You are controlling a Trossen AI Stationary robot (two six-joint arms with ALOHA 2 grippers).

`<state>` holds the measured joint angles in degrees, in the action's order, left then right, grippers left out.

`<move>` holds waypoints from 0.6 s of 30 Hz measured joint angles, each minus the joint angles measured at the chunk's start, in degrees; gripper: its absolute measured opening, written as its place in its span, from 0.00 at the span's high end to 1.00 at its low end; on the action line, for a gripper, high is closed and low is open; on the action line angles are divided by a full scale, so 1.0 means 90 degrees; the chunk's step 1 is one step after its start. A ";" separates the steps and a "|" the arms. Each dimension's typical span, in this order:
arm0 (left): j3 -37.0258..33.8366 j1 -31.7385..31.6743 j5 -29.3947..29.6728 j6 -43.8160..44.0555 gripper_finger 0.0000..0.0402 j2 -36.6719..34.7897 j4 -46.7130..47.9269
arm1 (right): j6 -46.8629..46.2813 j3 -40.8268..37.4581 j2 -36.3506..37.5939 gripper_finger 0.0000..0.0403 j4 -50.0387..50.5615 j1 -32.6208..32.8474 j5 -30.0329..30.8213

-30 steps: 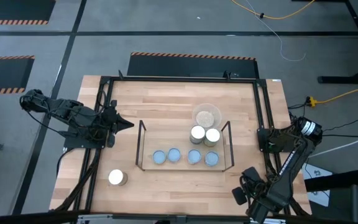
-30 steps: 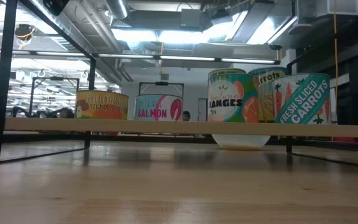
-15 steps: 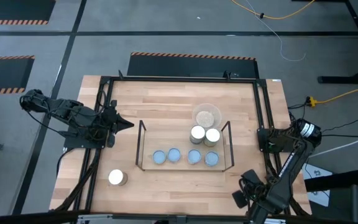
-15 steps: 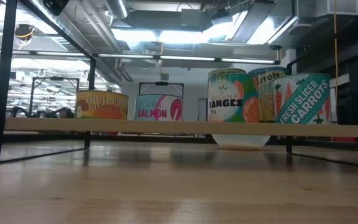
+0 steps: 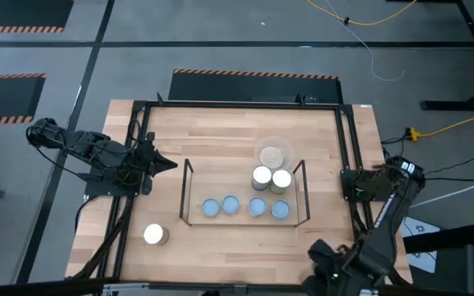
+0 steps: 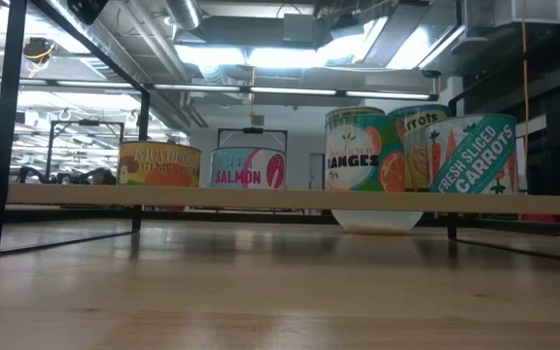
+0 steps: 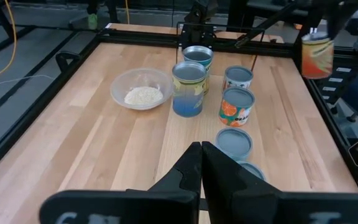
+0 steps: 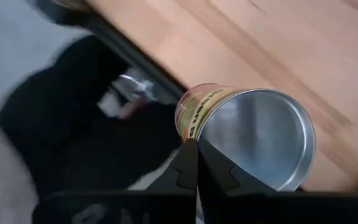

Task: Pick and place cans onto a shelf
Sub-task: Put the canned green beans on the shelf

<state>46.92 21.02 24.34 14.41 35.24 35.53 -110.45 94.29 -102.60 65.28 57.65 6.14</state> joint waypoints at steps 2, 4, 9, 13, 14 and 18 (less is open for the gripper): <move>0.0000 0.0000 0.0000 0.0002 0.99 -0.0002 0.0000 | 0.0501 0.0127 0.0002 1.00 -0.0223 -0.0199 0.0239; 0.0000 0.0002 0.0000 0.0007 0.99 -0.0002 0.0001 | 0.1185 0.0227 0.0002 1.00 -0.0435 -0.0441 0.0484; 0.0000 0.0002 0.0000 0.0022 0.99 0.0000 0.0000 | 0.3371 0.0390 0.0006 1.00 -0.1286 -0.1191 0.0580; -0.0001 0.0000 0.0000 0.0022 0.99 -0.0001 0.0000 | 0.5309 0.0597 0.0006 1.00 -0.1711 -0.1855 0.0580; 0.0000 0.0000 0.0000 0.0022 0.99 0.0000 0.0001 | 0.5787 0.0671 0.0007 1.00 -0.1732 -0.2015 0.0576; 0.0000 0.0000 0.0000 0.0022 0.99 0.0000 0.0000 | 0.7708 0.0943 0.0016 1.00 -0.1752 -0.2667 0.0540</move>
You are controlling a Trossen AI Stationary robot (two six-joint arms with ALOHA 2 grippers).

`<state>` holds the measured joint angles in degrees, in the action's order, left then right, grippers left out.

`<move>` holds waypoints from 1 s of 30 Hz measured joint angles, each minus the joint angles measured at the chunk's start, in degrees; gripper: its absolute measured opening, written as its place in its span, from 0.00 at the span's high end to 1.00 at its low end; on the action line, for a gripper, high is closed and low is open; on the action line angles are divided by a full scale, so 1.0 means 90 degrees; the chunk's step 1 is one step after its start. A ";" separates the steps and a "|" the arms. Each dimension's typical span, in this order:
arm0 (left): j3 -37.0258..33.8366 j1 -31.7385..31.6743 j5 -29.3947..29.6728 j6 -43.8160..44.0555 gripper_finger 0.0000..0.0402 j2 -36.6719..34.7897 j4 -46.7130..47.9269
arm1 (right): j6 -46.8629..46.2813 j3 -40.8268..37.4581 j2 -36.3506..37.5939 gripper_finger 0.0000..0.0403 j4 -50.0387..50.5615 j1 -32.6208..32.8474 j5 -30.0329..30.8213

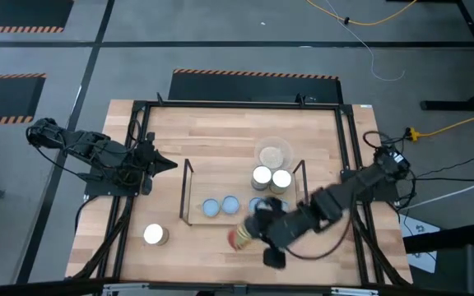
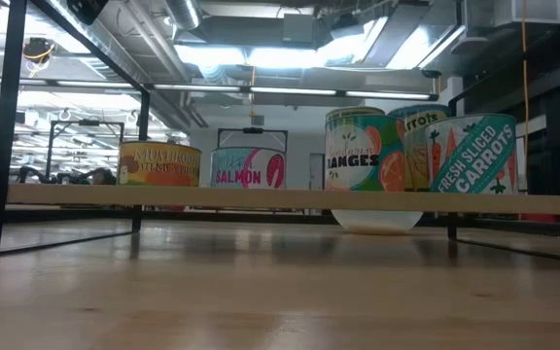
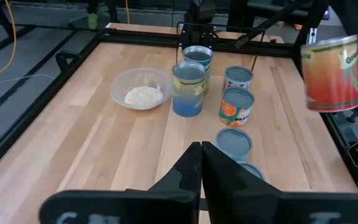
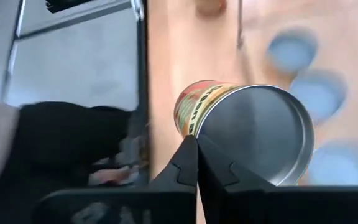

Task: Pick and place cans onto a shelf
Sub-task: Put the canned green beans on the shelf

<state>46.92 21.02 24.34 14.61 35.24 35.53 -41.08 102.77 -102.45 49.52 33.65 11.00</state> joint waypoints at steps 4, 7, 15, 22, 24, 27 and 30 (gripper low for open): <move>0.0000 0.0000 0.0000 0.0000 0.99 0.0000 0.0000 | 0.1930 0.0256 0.0005 1.00 -0.0009 -0.0702 -0.0064; 0.0000 0.0000 0.0000 0.0000 0.99 -0.0001 0.0001 | 0.3111 0.0366 0.0005 1.00 0.0002 -0.1273 -0.0269; 0.0000 0.0002 0.0000 -0.0012 0.99 0.0000 0.0002 | 0.4925 0.0380 0.0002 1.00 0.0037 -0.2688 -0.1052; 0.0000 0.0001 0.0000 -0.0012 0.99 -0.0001 0.0002 | 0.5605 0.0380 -0.0010 1.00 0.0422 -0.3243 -0.1359; 0.0000 0.0000 0.0012 -0.0017 0.99 -0.0001 0.0001 | 0.5669 0.0339 -0.0010 1.00 0.0356 -0.3294 -0.1360; 0.0000 0.0001 0.0046 -0.0019 0.99 0.0000 0.0002 | 0.5824 0.0189 -0.0010 1.00 0.0338 -0.3315 -0.1357; 0.0000 0.0001 0.0056 -0.0019 0.99 0.0000 0.0002 | 0.5931 -0.0005 -0.0012 1.00 0.0344 -0.3307 -0.1361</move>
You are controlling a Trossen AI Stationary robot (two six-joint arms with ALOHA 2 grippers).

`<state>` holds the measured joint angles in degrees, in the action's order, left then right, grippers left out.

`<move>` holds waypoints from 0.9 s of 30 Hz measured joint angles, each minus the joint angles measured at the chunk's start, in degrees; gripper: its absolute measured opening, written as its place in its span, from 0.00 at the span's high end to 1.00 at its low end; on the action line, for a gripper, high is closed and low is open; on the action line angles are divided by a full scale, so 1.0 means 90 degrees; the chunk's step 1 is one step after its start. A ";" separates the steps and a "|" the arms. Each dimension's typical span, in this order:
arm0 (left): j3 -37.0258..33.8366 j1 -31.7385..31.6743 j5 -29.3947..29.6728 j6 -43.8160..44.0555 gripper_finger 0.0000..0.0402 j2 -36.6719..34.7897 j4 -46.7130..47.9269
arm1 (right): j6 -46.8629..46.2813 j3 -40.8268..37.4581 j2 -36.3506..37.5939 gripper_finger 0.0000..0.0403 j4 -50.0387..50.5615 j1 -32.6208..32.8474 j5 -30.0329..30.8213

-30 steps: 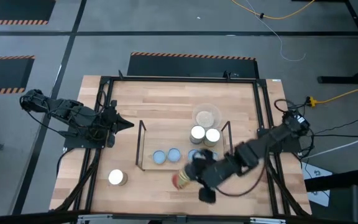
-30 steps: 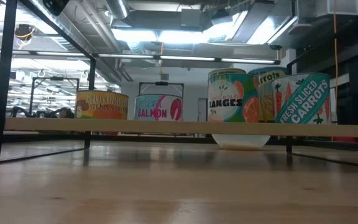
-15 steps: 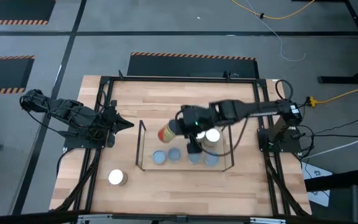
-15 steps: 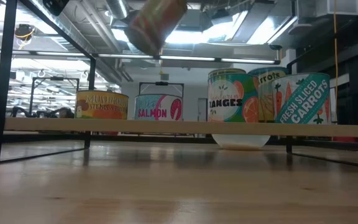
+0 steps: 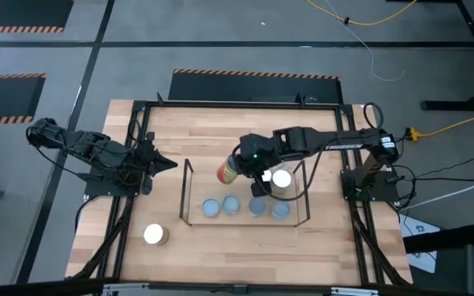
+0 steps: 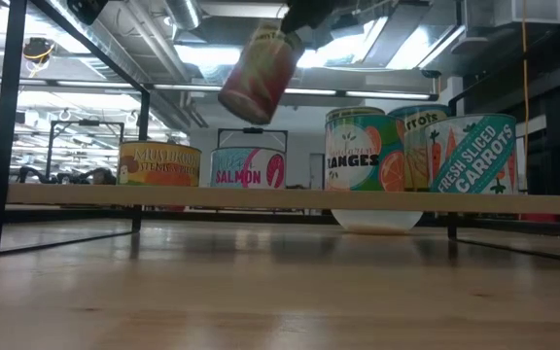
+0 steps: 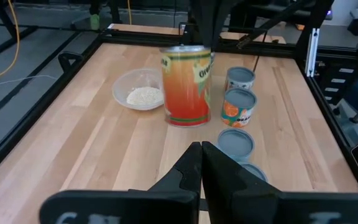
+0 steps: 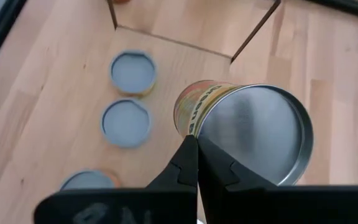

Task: Pick and place cans onto a shelf
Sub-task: Put the canned green beans on the shelf

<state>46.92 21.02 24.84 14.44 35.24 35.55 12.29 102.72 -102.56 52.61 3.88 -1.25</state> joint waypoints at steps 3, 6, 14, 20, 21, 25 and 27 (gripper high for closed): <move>0.0000 0.0000 0.0002 0.0000 0.99 0.0000 0.0000 | 0.0002 -0.0218 0.0000 1.00 -0.0065 0.0002 0.0000; 0.0000 0.0000 0.0002 0.0000 0.99 0.0000 0.0000 | 0.0000 -0.0478 -0.0002 1.00 -0.0109 0.0002 0.0001; 0.0000 -0.0001 0.0000 0.0000 0.99 -0.0001 0.0000 | 0.0008 -0.0917 -0.0057 1.00 -0.0472 0.0005 -0.0165; 0.0000 0.0000 0.0000 0.0005 0.99 0.0000 -0.0002 | 0.0049 -0.0933 -0.0383 1.00 -0.0540 0.0007 -0.0164; 0.0000 0.0002 0.0000 0.0005 0.99 -0.0002 -0.0002 | 0.0049 -0.0933 -0.0454 1.00 -0.0524 0.0007 -0.0164; 0.0000 0.0000 -0.0001 0.0007 0.99 -0.0002 -0.0002 | 0.0052 -0.0933 -0.0616 1.00 -0.0511 0.0007 -0.0158; 0.0000 -0.0001 -0.0002 0.0007 0.99 0.0000 -0.0002 | 0.0051 -0.0931 -0.0633 1.00 -0.0525 0.0007 -0.0161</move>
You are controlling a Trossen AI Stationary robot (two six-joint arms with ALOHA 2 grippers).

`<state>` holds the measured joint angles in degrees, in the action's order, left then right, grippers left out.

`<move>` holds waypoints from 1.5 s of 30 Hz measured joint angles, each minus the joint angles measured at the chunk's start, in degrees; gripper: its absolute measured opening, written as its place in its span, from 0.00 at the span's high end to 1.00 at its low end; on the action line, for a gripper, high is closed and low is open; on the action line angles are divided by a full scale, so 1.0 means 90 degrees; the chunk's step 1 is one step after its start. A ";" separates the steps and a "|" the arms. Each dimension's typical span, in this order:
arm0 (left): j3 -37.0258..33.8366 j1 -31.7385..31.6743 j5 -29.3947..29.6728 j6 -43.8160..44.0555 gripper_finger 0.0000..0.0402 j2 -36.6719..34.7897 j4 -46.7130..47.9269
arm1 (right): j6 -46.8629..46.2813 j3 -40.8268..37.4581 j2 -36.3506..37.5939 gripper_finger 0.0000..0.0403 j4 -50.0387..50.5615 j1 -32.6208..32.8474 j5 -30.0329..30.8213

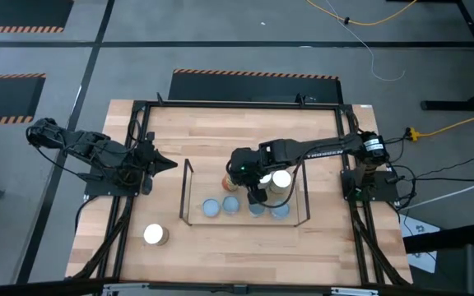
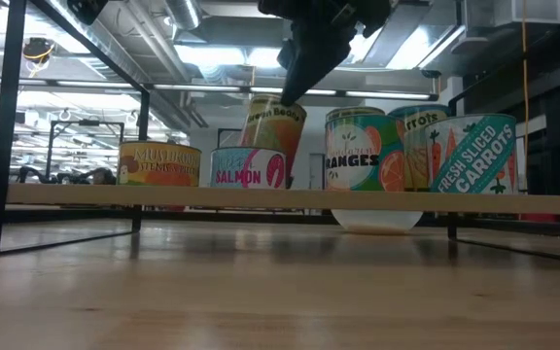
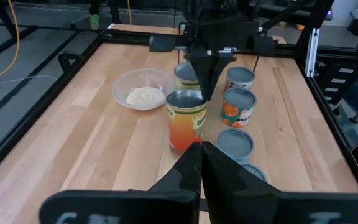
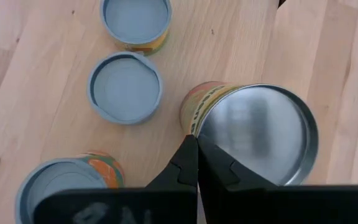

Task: Pick and place cans onto a shelf
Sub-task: Put the canned green beans on the shelf, then put the canned corns on the shelf

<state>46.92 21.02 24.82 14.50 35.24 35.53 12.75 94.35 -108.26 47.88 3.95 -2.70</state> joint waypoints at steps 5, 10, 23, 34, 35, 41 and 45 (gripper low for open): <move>0.0000 0.0002 0.0000 -0.0002 0.99 0.0000 0.0000 | 0.0000 0.0000 -0.0008 0.99 -0.0003 0.0000 -0.0008; 0.0000 0.0002 0.0000 -0.0002 0.99 0.0000 0.0000 | -0.0002 0.0000 -0.0013 0.95 0.0004 -0.0002 -0.0257; 0.0000 0.0001 0.0000 -0.0001 0.99 0.0000 0.0000 | -0.0027 0.0000 -0.0020 0.95 -0.0041 -0.0002 -0.0282; 0.0000 0.0000 -0.0002 0.0000 0.99 0.0000 0.0000 | -0.0029 0.0000 -0.0020 0.91 -0.0047 -0.0002 -0.0279; 0.0000 0.0000 -0.0002 0.0000 0.99 0.0000 0.0000 | -0.0029 0.0000 -0.0020 0.90 -0.0047 -0.0002 -0.0279; 0.0000 0.0002 -0.0057 -0.0002 0.99 0.0000 0.0000 | -0.0050 0.0000 -0.0020 0.82 -0.0056 -0.0002 -0.0278; 0.0000 0.0000 -0.0056 -0.0005 0.99 0.0000 -0.0013 | -0.0051 0.0131 -0.0020 0.81 0.0069 -0.0002 -0.0277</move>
<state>46.92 21.02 24.32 14.46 35.24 35.41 12.29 95.52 -108.44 48.50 3.92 -5.19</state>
